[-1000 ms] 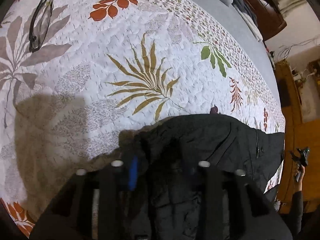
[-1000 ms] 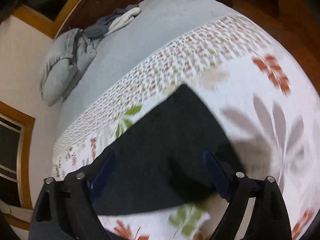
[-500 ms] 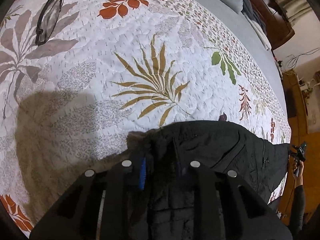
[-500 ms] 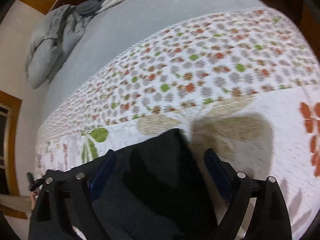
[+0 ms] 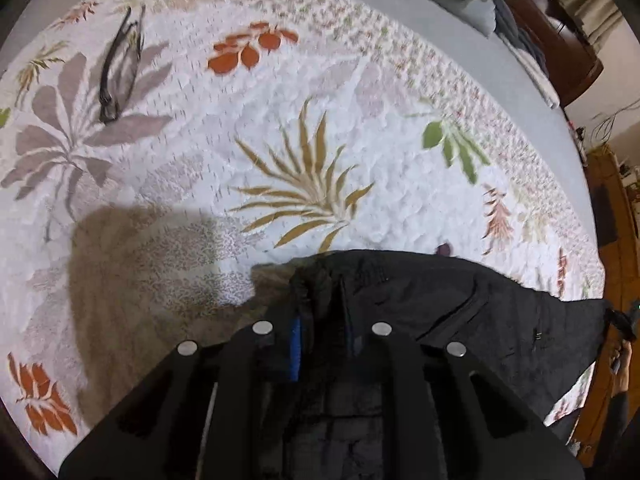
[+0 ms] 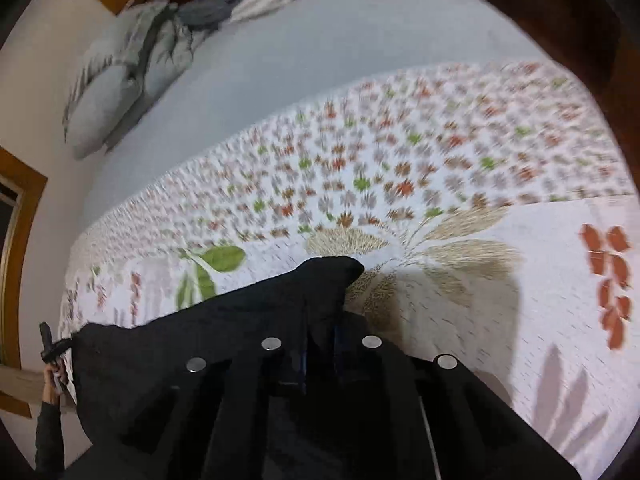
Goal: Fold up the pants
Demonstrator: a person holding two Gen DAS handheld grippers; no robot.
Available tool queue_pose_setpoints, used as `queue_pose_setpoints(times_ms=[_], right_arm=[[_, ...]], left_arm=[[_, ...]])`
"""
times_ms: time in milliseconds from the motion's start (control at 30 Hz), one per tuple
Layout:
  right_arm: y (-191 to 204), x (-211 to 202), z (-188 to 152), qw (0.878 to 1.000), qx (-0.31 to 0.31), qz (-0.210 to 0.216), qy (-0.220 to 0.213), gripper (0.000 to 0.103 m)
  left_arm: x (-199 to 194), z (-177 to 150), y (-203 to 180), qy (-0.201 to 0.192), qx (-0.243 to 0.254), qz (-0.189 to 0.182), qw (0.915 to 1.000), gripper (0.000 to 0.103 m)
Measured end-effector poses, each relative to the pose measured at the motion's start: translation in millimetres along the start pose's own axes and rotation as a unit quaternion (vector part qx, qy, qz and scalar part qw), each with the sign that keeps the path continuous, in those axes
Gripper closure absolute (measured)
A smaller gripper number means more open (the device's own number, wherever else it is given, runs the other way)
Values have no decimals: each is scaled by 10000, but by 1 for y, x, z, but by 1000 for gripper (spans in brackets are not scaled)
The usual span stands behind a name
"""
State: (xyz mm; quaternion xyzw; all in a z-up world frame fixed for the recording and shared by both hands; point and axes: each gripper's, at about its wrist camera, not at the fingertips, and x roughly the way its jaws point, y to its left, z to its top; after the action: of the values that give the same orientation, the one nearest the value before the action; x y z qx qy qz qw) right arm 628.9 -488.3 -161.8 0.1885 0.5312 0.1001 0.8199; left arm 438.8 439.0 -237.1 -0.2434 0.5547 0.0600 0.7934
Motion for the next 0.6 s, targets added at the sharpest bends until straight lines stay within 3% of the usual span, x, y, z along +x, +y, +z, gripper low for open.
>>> queue_pose_setpoints(times_ms=[300, 600], right_arm=[[12, -96, -28, 9980, 11, -210, -592, 95], [17, -193, -85, 9924, 37, -259, -1206, 95]], left_arm=[[-74, -1, -35, -610, 255, -325, 9973, 90], [-152, -30, -65, -1295, 551, -778, 9870, 90]])
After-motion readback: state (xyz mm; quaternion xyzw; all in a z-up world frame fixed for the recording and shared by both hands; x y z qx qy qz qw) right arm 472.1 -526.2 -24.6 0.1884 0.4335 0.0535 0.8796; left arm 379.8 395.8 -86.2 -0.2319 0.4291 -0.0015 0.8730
